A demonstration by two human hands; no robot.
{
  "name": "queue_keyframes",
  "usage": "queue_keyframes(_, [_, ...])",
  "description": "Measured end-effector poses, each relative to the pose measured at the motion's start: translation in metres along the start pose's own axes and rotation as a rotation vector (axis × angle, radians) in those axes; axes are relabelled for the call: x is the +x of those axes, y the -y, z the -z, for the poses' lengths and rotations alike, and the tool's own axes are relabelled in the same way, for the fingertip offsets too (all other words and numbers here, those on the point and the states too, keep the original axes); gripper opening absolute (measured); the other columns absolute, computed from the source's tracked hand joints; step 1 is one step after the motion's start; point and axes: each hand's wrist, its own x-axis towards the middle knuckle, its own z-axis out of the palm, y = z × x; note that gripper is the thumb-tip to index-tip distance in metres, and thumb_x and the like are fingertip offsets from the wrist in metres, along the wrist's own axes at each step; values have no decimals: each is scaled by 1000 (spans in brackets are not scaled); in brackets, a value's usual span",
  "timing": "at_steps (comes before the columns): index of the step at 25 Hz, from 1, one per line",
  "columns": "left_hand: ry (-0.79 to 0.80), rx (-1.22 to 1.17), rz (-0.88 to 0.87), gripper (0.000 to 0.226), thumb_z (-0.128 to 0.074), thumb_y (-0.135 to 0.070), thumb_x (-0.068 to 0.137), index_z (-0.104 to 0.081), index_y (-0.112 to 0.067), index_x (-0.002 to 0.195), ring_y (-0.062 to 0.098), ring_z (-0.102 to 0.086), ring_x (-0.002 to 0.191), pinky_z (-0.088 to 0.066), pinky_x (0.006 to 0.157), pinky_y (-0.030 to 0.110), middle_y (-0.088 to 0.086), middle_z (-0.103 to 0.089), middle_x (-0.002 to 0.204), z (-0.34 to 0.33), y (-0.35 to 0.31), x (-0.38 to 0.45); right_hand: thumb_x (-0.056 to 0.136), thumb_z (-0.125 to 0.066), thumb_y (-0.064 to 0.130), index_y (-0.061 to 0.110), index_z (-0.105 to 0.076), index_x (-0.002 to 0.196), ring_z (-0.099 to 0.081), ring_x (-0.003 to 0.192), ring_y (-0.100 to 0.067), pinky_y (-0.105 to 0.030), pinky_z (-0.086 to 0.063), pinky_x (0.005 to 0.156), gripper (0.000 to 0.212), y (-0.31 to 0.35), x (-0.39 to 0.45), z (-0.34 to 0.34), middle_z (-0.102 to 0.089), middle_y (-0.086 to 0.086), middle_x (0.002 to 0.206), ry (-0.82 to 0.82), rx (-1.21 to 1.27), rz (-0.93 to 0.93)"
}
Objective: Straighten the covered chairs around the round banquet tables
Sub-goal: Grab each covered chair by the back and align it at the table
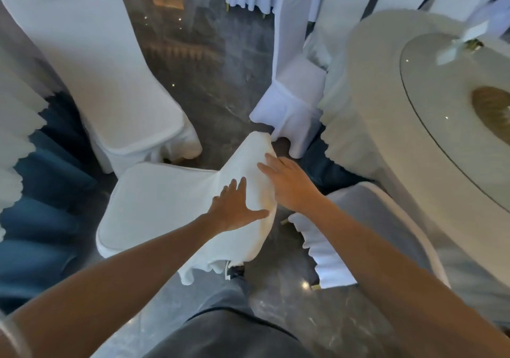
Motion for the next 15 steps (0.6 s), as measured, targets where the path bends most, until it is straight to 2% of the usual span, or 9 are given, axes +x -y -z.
queue_keyframes(3, [53, -158, 7, 124, -61, -85, 64, 1, -30, 156, 25, -10, 151, -24, 119, 50, -3, -3, 166, -6, -24, 28, 83, -69, 11, 19, -33, 147, -33, 137, -32, -42, -34, 110, 74, -42, 37, 3, -26, -14, 154, 119, -58, 129])
queue_keyframes(6, [30, -280, 47, 120, -72, -72, 67, -1, -31, 155, 22, -17, 149, -31, 115, 40, -7, -7, 164, 1, -36, 41, 75, -69, -1, 21, -30, 148, -24, 142, -35, -45, -36, 108, 85, -76, 71, 1, -24, -17, 154, 154, -80, 250])
queue_keyframes(8, [36, -275, 44, 115, -74, -57, 77, 6, -30, 155, 24, -24, 147, -33, 111, 37, -5, -5, 165, 4, -41, 41, 77, -65, -2, 19, -34, 148, -18, 144, -35, -46, -31, 111, 81, -80, 91, -1, -22, -18, 155, 176, -73, 332])
queue_keyframes(9, [21, -267, 46, 114, -74, -52, 80, 10, -30, 155, 27, -30, 143, -36, 108, 36, -3, -6, 165, 5, -43, 41, 78, -65, 1, 17, -37, 147, -17, 145, -34, -47, -25, 114, 76, -79, 103, -1, -23, -18, 156, 204, -92, 438])
queue_keyframes(11, [-17, -230, 70, 114, -72, -51, 80, 12, -29, 154, 30, -45, 132, -42, 102, 36, 0, -12, 164, 5, -49, 39, 78, -66, 3, 14, -46, 141, -25, 145, -31, -46, -19, 117, 67, -78, 123, -2, -30, -15, 155, 268, -112, 690])
queue_keyframes(13, [-61, -211, 120, 110, -70, -48, 80, 8, -27, 154, 32, -55, 120, -45, 95, 37, 3, -21, 161, -2, -56, 38, 71, -72, 6, 14, -59, 129, -45, 133, -29, -46, -30, 114, 60, -82, 139, -7, -50, -12, 143, 304, -84, 845])
queue_keyframes(15, [-90, -263, 202, 101, -67, -40, 82, 3, -25, 154, 34, -57, 112, -45, 88, 36, 6, -28, 157, -2, -66, 36, 67, -73, 11, 16, -68, 112, -60, 114, -28, -44, -44, 100, 46, -86, 154, -13, -66, -6, 120, 328, -89, 917])
